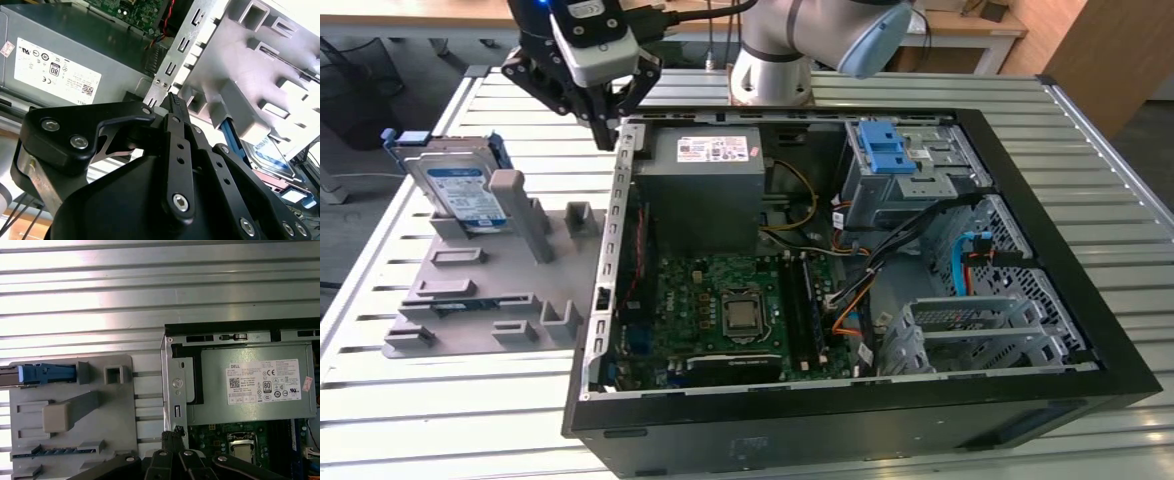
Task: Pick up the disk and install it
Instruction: 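Reach for the disk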
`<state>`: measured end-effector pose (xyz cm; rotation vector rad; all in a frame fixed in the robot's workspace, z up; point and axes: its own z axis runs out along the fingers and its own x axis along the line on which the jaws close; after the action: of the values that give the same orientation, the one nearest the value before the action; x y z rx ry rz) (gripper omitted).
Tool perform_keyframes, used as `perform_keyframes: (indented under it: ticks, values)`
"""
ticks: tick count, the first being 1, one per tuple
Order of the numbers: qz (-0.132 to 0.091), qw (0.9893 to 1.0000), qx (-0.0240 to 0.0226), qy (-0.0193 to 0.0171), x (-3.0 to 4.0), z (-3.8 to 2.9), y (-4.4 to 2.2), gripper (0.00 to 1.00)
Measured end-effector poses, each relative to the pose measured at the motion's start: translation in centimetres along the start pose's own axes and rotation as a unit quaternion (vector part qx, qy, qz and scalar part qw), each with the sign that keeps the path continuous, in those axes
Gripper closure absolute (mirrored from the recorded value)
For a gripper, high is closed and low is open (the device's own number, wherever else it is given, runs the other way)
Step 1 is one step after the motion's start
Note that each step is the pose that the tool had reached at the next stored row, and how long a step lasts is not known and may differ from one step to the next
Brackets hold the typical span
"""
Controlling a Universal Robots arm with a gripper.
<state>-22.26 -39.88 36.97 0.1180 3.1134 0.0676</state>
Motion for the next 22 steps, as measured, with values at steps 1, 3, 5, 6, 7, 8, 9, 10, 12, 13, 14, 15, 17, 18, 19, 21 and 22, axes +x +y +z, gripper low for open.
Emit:
perform_keyframes:
  ticks: [1, 3, 5, 6, 7, 8, 9, 10, 12, 13, 14, 15, 17, 18, 19, 21, 22]
  values:
    - [0.0, 1.0, 0.0, 0.0, 0.04, 0.01, 0.0, 0.89]
    - [0.0, 1.0, 0.0, 0.0001, 0.1, 0.01, -0.01, 0.89]
    - [0.0, 1.0, 0.0, 0.0001, 0.15, 0.01, -0.01, 0.89]
    - [0.0, 1.0, 0.0, 0.0001, 0.17, 0.02, -0.01, 0.89]
    - [0.0, 1.0, 0.0, 0.0001, 0.21, 0.03, -0.01, 0.89]
    - [0.0, 1.0, 0.0, 0.0001, 0.26, 0.04, -0.02, 0.89]
    - [0.0, 1.0, 0.0, 0.0002, 0.31, 0.04, -0.03, 0.89]
    - [0.0, 1.0, 0.0, 0.0002, 0.36, 0.04, -0.03, 0.89]
    - [0.0, 1.0, 0.0, 0.0002, 0.47, 0.06, -0.04, 0.89]
    - [0.0, 1.0, 0.0, 0.0003, 0.53, 0.06, -0.04, 0.89]
    - [0.0, 1.0, 0.0, 0.0003, 0.6, 0.06, -0.05, 0.89]
    - [0.0, 1.0, 0.0, 0.0003, 0.71, 0.07, -0.05, 0.89]
    - [0.0, 1.0, 0.0, 0.0003, 1.11, 0.07, -0.08, 0.89]
    - [0.0, 1.0, 0.0, 0.0003, 1.33, 0.08, -0.09, 0.89]
    - [0.0, 1.0, 0.0, 0.0003, 1.6, 0.1, -0.1, 0.89]
    - [0.0, 1.0, 0.0, 0.0007, 2.16, 0.11, -0.07, 0.89]
    - [0.0, 1.0, 0.0001, 0.0019, 2.34, 0.12, -0.02, 0.89]
